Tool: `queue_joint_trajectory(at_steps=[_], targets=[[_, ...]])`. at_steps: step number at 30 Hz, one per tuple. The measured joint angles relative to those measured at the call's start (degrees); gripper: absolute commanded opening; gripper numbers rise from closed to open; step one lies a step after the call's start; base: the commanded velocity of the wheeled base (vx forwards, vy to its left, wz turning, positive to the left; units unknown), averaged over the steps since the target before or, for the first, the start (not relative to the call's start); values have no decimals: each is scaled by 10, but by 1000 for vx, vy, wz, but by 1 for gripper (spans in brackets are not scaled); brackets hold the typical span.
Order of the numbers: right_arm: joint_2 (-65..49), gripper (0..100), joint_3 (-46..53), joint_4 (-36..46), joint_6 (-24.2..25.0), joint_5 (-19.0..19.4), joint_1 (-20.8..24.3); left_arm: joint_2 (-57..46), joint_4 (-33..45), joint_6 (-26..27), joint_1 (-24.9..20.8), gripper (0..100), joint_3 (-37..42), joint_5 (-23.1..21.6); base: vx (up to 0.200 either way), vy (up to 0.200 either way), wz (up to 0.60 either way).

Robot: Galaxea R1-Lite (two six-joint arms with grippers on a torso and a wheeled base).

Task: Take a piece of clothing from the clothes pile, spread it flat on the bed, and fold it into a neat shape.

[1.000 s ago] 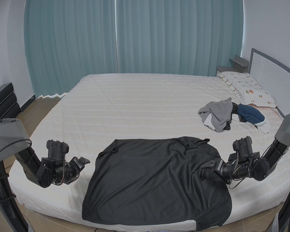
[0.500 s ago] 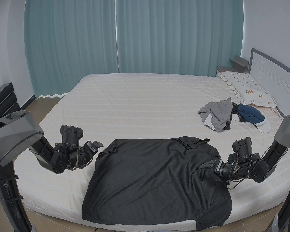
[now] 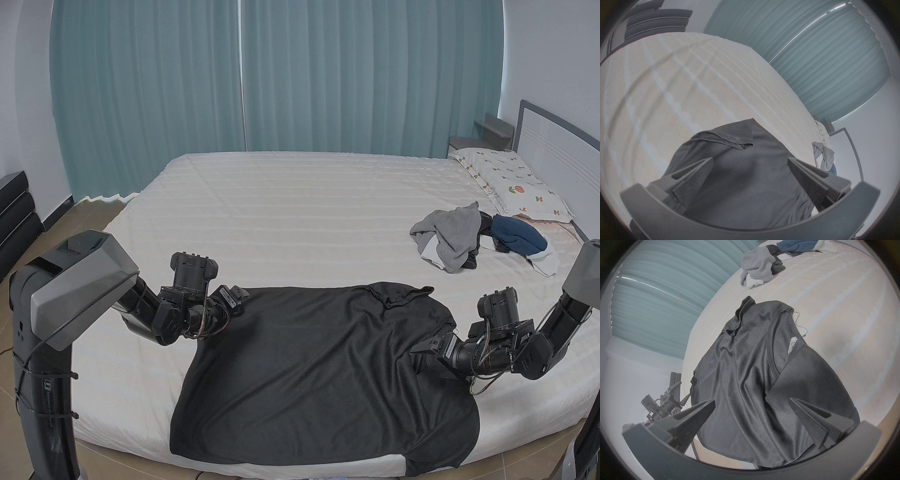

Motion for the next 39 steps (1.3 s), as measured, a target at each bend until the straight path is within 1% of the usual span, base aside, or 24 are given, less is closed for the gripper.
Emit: queue_joint_trajectory(at_steps=[8, 9, 14, 25, 28, 30, 32, 39], targets=[[2, 100, -3, 0, 0, 0, 3, 48, 2, 1, 8, 100, -59, 14, 0, 0, 0], [2, 100, -3, 0, 0, 0, 3, 52, 1, 1, 9, 0, -66, 16, 0, 0, 0], [2, 100, -6, 0, 0, 0, 6, 73, 1, 0, 26, 0, -94, 23, 0, 0, 0], [3, 100, -8, 0, 0, 0, 7, 87, 0, -2, 46, 0, -112, 24, 0, 0, 0], [3, 100, -10, 0, 0, -1, 6, 88, -1, -9, 55, 0, -120, 25, 0, 0, 0], [3, 100, -11, -1, 0, -1, 5, 88, 0, -25, 62, 0, -123, 26, 0, 0, 0], [3, 100, -11, -9, 0, -2, 4, 88, 1, -35, 68, 0, -127, 27, 0, 0, 0], [13, 100, -17, -61, 0, -6, 1, 88, 3, -44, 89, 0, -132, 27, 0, 0, 0]])
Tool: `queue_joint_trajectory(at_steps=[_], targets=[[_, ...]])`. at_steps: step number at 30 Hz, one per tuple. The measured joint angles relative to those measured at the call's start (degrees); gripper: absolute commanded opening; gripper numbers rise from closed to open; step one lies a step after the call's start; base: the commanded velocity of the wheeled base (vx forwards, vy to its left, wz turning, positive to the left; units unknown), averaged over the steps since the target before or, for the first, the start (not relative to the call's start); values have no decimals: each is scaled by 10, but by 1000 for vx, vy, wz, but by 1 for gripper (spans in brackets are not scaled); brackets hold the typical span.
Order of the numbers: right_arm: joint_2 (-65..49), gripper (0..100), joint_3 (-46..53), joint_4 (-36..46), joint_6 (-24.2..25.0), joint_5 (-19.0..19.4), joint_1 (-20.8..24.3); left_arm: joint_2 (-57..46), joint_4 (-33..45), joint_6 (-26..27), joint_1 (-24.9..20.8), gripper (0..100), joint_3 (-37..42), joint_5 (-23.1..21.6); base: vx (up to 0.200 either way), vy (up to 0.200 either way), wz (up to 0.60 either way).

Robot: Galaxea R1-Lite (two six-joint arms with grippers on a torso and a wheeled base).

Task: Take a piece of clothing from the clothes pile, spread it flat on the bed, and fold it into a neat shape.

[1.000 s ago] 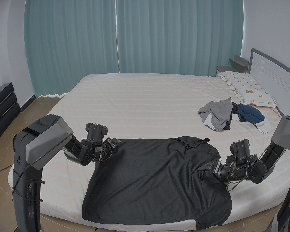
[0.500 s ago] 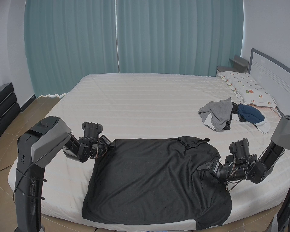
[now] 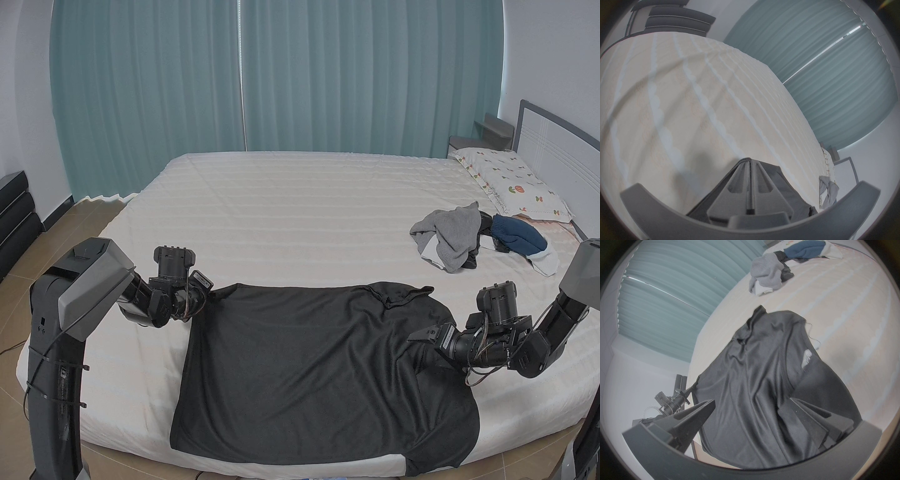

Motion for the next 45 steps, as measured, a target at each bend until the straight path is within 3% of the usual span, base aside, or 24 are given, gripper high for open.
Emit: queue_joint_trajectory(at_steps=[8, 20, 36, 45], targets=[[35, 100, -35, -36, -9, -3, -15, 3, 1, -25, 17, 0, -10, 3, 0, 0, 0], [87, 100, -205, 31, -9, 2, -42, 8, -2, -35, 29, 0, -23, 5, 0, 0, 0], [203, 100, -424, 175, -8, -4, 13, 12, -4, -30, 28, 0, -18, 7, 0, 0, 0], [263, 100, -542, 255, -9, -46, 25, 12, -3, -30, 27, 0, -14, 10, 0, 0, 0]])
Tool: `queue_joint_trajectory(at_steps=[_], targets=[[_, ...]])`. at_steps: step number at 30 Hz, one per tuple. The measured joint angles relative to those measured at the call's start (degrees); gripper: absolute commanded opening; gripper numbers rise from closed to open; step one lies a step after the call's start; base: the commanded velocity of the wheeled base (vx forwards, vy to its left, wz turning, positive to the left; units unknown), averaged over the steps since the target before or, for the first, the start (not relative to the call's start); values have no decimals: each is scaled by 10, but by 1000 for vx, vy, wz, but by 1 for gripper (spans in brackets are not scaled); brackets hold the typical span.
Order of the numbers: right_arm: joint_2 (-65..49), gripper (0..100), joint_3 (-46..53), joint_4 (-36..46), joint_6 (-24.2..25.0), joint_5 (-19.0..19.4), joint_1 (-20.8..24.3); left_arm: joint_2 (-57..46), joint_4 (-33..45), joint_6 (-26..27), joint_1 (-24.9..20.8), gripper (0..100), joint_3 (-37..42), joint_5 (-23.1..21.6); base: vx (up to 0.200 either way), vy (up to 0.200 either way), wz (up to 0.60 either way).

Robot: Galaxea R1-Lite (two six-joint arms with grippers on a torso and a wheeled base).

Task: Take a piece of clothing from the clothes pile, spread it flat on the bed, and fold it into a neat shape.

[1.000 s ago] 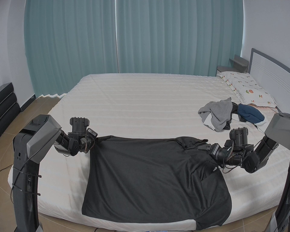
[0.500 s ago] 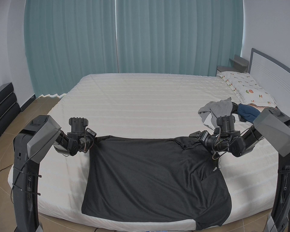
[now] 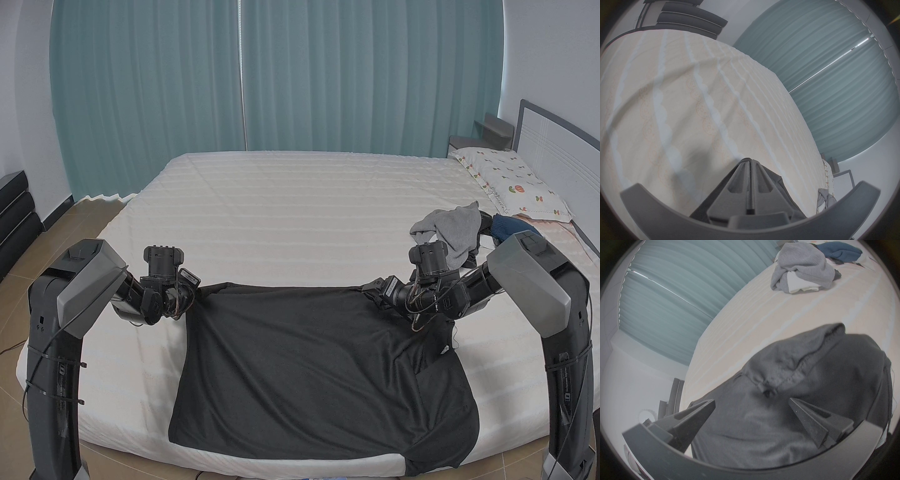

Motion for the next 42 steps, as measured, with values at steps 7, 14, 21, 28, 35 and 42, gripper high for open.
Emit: queue_joint_trajectory(at_steps=[7, 14, 21, 28, 35, 42], targets=[[51, 100, -108, 53, 3, -38, 0, 0, 0, 0, 0, 0, 1, 7, 0, 0, 0], [102, 100, -222, 20, 28, -65, -3, 0, 1, 0, 0, 0, 1, 8, 0, 0, 0], [139, 100, -267, -101, 31, -82, -15, 0, 2, 0, 0, 0, 0, 9, 0, 0, 0], [153, 100, -273, -178, -49, -92, -41, 0, 2, 0, 0, 0, 0, 9, 0, 0, 0], [159, 100, -268, -172, -80, -111, -74, 0, 3, 0, 0, 0, 1, 9, 0, 0, 0], [129, 100, -203, -144, -84, -95, -107, 0, 3, 0, 0, 0, 0, 9, 0, 0, 0]])
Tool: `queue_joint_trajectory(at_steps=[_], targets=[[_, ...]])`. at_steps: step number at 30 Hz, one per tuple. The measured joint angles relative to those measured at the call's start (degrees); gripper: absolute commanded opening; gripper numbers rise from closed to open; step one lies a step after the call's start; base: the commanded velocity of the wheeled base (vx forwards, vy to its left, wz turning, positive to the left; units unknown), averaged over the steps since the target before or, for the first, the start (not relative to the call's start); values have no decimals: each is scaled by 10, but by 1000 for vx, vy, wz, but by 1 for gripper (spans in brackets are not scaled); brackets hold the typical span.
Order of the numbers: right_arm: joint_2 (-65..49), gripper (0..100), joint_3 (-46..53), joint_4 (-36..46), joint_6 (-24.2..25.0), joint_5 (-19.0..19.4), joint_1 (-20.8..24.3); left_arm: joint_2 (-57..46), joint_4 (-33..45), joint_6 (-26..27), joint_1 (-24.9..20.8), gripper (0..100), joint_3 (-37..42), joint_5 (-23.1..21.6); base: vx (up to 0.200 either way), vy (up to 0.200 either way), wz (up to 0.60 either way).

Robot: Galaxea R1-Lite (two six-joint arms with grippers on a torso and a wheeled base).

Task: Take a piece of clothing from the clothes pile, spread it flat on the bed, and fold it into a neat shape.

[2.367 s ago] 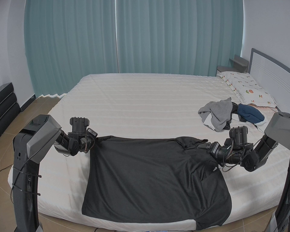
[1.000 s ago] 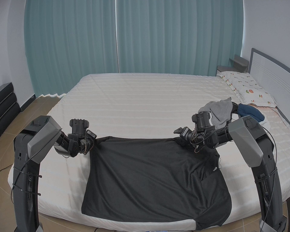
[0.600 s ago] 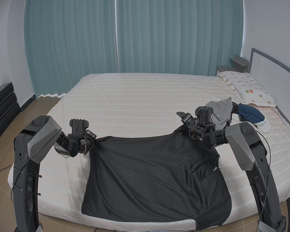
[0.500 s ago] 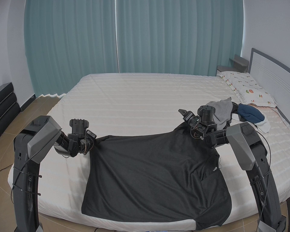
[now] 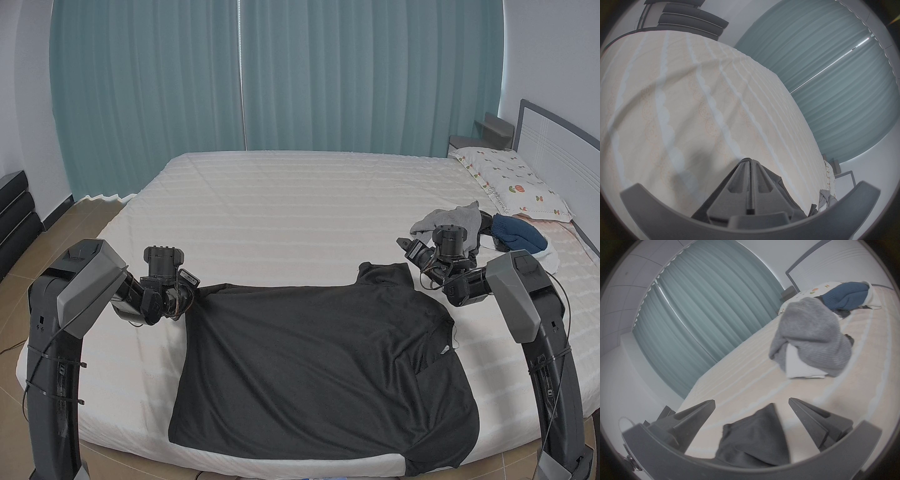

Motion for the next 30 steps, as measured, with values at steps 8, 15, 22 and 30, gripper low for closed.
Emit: queue_joint_trajectory(at_steps=[8, 15, 22, 30], targets=[[-41, 100, 110, -1, -12, 62, -35, 0, 0, 0, 0, 0, 0, 0, 0, 0, 0], [-70, 100, 232, -47, -68, 140, -66, 0, 0, 0, 0, 0, 0, -1, 0, 0, 0], [-91, 100, 306, -73, -81, 182, -79, 0, 0, 0, 0, 0, 0, -1, 0, 0, 0], [-98, 100, 332, -84, -80, 190, -77, 0, 0, 0, 0, 0, 0, -1, 0, 0, 0]])
